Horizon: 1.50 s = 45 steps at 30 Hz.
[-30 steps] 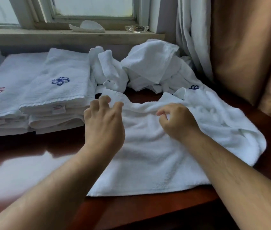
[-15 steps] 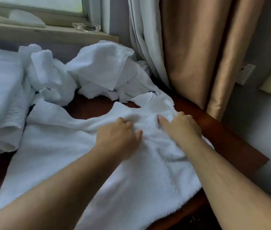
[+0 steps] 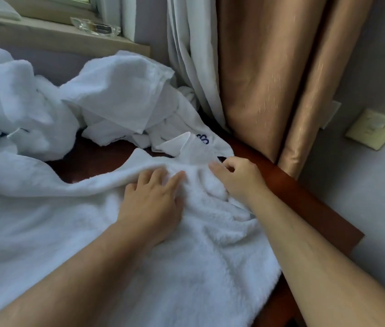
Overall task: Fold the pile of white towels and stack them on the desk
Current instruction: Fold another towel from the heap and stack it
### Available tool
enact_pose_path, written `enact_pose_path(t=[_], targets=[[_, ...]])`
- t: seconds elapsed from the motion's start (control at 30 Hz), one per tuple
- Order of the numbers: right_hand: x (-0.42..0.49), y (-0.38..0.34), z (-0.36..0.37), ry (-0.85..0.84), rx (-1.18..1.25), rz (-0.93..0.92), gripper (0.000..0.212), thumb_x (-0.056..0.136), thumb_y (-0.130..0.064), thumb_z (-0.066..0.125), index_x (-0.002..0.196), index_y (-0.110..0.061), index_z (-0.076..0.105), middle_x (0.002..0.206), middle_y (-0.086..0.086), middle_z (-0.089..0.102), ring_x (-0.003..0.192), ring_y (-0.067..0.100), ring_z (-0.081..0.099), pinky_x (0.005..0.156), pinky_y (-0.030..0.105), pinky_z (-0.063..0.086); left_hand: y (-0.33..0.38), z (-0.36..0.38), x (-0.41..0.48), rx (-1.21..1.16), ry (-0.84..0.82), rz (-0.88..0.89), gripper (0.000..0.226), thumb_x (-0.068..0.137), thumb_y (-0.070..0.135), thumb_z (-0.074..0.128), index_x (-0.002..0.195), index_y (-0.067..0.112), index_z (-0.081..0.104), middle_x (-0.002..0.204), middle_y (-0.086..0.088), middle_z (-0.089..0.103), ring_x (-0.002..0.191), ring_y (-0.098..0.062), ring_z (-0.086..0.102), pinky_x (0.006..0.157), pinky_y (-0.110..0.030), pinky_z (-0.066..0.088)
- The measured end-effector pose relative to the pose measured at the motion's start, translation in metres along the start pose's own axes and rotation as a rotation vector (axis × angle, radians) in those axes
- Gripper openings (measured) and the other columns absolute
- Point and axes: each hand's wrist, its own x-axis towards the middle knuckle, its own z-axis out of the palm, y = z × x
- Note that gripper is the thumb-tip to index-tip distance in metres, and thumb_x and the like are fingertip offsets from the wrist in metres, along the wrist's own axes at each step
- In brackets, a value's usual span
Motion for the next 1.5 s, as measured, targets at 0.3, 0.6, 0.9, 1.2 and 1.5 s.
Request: enact_pose_path(t=[0.3, 0.6, 0.9, 1.2, 1.5], targets=[[-0.001, 0.04, -0.063, 0.864, 0.55, 0.785, 0.031, 0.098, -0.03, 0.052, 0.115, -0.007, 0.062, 0.115, 0.013, 0.067, 0.108, 0.033, 0.065, 0.078, 0.031, 0.046, -0.001, 0.001, -0.005, -0.094, -0.08, 0.16, 0.06, 0.1, 0.047, 0.033, 0.158, 0.041, 0.016, 0.167, 0.01, 0.015, 0.151, -0.018, 0.014, 0.12, -0.04, 0.018], [-0.025, -0.003, -0.021, 0.132, -0.466, -0.112, 0.022, 0.096, -0.016, 0.047, 0.087, -0.012, 0.067, 0.094, 0.0, 0.068, 0.093, 0.022, 0.061, 0.084, 0.037, 0.049, -0.003, -0.004, -0.008, -0.092, -0.153, 0.112, 0.067, 0.097, 0.051, 0.034, 0.159, 0.04, 0.009, 0.168, 0.007, 0.006, 0.152, -0.019, 0.008, 0.122, -0.039, 0.011], [-0.055, 0.07, -0.054, 0.141, -0.372, 0.386, 0.062, 0.099, -0.064, 0.025, 0.153, -0.034, 0.023, 0.145, 0.012, 0.049, 0.125, 0.038, 0.05, 0.104, 0.053, 0.043, -0.004, -0.006, -0.009, -0.036, -0.205, 0.084, 0.068, 0.098, 0.061, 0.026, 0.16, 0.035, 0.01, 0.169, 0.0, 0.005, 0.154, -0.021, 0.004, 0.122, -0.041, 0.008], [-0.036, 0.043, -0.04, 0.26, -0.503, 0.133, 0.043, 0.095, -0.024, 0.05, 0.137, -0.014, 0.052, 0.145, 0.006, 0.049, 0.127, 0.028, 0.049, 0.105, 0.042, 0.042, -0.006, -0.007, -0.009, -0.031, -0.205, 0.069, 0.07, 0.097, 0.063, 0.026, 0.159, 0.035, 0.011, 0.169, -0.001, 0.004, 0.154, -0.021, 0.003, 0.122, -0.043, 0.008], [-0.034, 0.08, -0.052, 0.131, -0.503, 0.467, 0.059, 0.103, -0.056, 0.019, 0.154, -0.03, 0.034, 0.158, 0.013, 0.035, 0.141, 0.036, 0.035, 0.115, 0.051, 0.027, -0.007, -0.004, -0.007, -0.024, -0.209, 0.07, 0.07, 0.095, 0.065, 0.024, 0.158, 0.038, 0.011, 0.169, 0.001, 0.005, 0.154, -0.02, 0.003, 0.122, -0.043, 0.008]])
